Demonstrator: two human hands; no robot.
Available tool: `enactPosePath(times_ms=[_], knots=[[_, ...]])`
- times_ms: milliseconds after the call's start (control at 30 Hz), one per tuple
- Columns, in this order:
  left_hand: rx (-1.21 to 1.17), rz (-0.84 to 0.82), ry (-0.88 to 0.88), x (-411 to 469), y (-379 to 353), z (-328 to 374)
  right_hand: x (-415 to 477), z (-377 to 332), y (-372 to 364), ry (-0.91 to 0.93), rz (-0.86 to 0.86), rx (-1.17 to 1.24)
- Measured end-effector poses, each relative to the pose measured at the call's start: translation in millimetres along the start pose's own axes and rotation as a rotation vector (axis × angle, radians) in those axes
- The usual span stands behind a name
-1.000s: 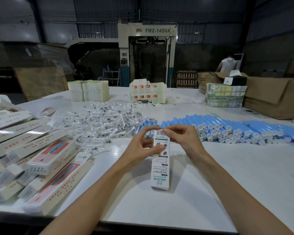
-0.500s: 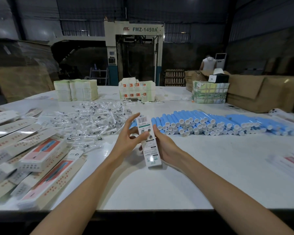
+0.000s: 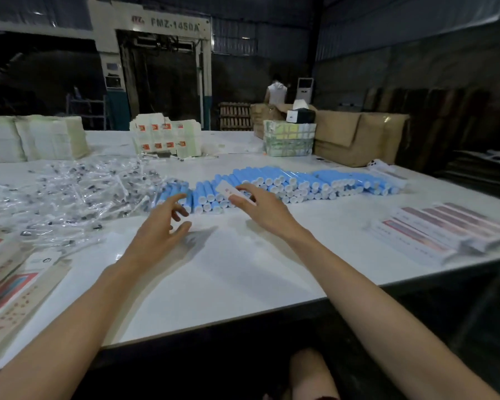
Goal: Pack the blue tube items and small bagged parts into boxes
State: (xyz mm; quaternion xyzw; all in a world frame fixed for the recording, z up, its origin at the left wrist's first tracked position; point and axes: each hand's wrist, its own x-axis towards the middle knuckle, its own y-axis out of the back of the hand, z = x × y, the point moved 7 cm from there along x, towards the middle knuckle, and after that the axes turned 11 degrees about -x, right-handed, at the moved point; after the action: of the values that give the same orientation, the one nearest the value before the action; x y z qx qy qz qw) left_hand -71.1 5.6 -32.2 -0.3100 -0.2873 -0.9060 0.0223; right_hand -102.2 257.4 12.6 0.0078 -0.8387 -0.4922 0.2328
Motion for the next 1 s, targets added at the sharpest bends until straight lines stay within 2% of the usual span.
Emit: enactPosePath(times_ms=[167, 333, 467, 700, 1000], knots=[[0.114, -0.096, -0.137, -3.0, -8.0, 6.5, -20.3, 90.9, 64.6, -0.217, 0.167, -0.413], [0.191, -0.128, -0.190, -2.8, -10.3, 9.4, -60.0, 171.5, 113.3, -0.459, 0.202, -0.797], [0.202, -0.133, -0.198, -3.8, -9.6, 12.1, -98.1, 209.5, 136.7, -0.601, 0.138, -0.911], [0.213, -0.144, -0.174, -4.3, -10.6, 15.0, -137.2, 220.3, 147.2, -0.638, 0.074, -1.104], [0.227, -0.156, -0.167, -4.4, -9.3, 14.4, -149.3, 222.7, 155.8, -0.684, 0.086, -1.153]])
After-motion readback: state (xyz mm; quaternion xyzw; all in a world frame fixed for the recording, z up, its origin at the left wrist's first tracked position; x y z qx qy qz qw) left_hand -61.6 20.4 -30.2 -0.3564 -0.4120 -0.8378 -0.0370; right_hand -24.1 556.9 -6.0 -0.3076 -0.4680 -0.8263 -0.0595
